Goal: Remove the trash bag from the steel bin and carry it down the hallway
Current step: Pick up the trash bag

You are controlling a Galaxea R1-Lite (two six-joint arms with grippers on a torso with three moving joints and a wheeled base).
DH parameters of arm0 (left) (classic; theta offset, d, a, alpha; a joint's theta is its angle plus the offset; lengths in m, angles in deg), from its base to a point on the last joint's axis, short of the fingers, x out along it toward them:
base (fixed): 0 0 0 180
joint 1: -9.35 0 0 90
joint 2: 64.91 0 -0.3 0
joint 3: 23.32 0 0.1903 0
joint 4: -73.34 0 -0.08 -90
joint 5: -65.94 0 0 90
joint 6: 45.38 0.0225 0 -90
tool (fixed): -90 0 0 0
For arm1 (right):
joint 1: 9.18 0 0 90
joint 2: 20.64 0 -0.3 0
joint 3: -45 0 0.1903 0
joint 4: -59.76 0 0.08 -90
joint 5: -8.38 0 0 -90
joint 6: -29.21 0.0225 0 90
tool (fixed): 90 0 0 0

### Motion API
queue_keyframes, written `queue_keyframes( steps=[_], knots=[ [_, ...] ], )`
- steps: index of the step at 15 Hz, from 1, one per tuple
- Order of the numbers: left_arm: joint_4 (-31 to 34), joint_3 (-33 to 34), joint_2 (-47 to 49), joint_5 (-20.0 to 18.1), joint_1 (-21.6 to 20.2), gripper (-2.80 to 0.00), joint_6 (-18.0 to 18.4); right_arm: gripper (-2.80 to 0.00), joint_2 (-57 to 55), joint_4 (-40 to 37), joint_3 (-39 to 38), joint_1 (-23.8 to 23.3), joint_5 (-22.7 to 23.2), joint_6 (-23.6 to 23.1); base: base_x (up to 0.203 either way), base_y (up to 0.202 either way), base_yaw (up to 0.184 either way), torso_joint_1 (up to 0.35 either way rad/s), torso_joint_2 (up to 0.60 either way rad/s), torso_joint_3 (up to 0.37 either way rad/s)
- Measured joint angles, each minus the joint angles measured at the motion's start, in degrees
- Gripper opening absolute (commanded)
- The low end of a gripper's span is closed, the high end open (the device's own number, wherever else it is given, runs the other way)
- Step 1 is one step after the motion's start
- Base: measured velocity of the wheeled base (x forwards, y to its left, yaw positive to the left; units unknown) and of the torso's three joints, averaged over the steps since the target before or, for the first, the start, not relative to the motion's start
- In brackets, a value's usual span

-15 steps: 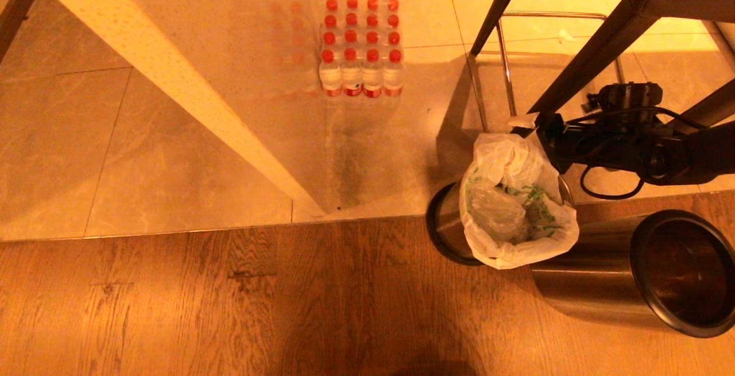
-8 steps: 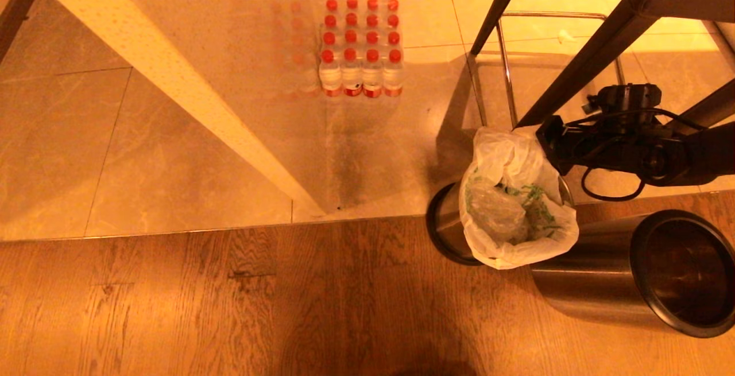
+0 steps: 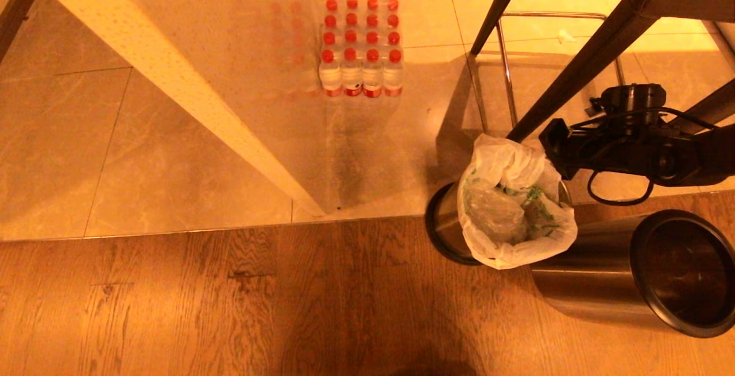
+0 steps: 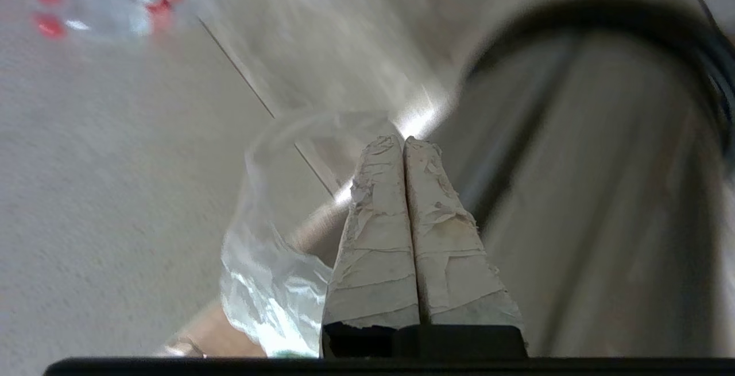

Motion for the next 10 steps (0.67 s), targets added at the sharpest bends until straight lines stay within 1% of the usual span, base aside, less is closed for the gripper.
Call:
queue_keyframes(
  steps=[4, 8, 10],
  knots=[
    [0.0, 0.0, 0.0, 0.0, 0.0, -2.8, 0.0, -2.8, 3.3, -6.3, -0.3, 0.0, 0.0, -3.6, 0.0, 0.0, 0.0, 0.0, 0.0, 0.0],
    [0.0, 0.0, 0.0, 0.0, 0.0, -2.8, 0.0, -2.8, 5.6, -6.7, -0.6, 0.2, 0.1, -4.1, 0.0, 0.0, 0.0, 0.0, 0.0, 0.0],
    [0.0, 0.0, 0.0, 0.0, 0.0, -2.8, 0.0, -2.8, 6.6, -8.4, -1.1, 0.7, 0.1, -4.5, 0.0, 0.0, 0.0, 0.0, 0.0, 0.0]
  ],
)
